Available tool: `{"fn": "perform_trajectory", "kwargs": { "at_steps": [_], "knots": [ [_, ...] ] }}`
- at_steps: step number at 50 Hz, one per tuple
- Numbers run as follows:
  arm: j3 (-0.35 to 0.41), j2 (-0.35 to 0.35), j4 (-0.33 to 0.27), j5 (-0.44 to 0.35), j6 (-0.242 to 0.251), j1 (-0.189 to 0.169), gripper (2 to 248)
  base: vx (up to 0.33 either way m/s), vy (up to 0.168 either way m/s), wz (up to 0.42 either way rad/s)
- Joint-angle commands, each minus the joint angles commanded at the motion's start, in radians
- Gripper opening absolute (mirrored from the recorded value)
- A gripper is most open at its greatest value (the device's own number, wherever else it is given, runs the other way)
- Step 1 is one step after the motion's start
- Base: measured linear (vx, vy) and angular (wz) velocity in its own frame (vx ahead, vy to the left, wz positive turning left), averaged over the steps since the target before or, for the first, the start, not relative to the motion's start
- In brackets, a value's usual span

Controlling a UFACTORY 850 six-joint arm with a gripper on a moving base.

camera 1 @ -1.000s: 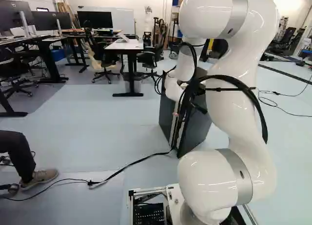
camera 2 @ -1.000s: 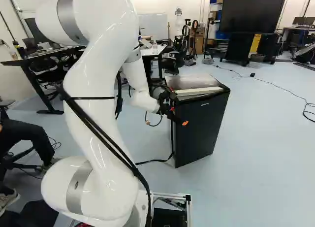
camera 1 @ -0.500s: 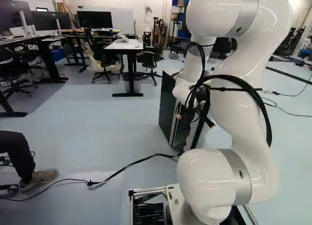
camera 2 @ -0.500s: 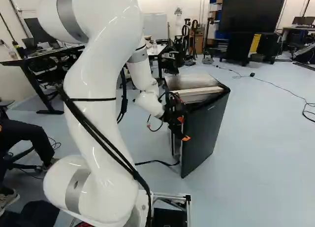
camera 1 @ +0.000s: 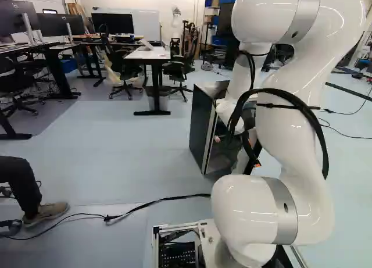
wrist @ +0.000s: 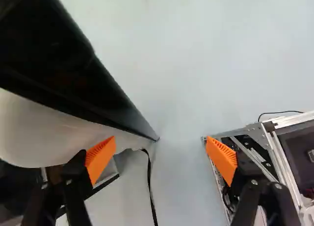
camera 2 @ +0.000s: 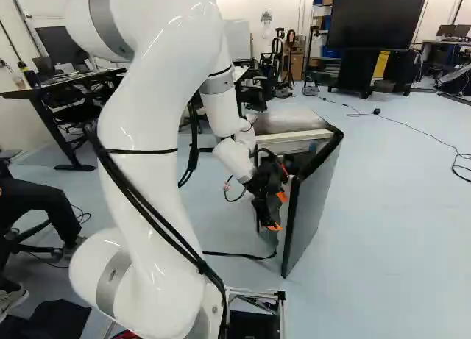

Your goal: Open the fridge door

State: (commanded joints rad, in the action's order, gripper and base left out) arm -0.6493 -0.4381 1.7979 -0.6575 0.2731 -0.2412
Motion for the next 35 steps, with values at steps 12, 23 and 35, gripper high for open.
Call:
{"fn": "perform_trajectory", "kwargs": {
  "at_steps": [12, 23, 35],
  "knots": [
    [0.018, 0.010, 0.008, 0.002, 0.000, -0.026, 247, 0.000, 0.000, 0.000],
    [0.024, 0.013, -0.001, -0.033, 0.000, -0.025, 247, 0.000, 0.000, 0.000],
    [0.076, 0.042, -0.015, -0.099, 0.000, 0.007, 247, 0.000, 0.000, 0.000]
  ]
}}
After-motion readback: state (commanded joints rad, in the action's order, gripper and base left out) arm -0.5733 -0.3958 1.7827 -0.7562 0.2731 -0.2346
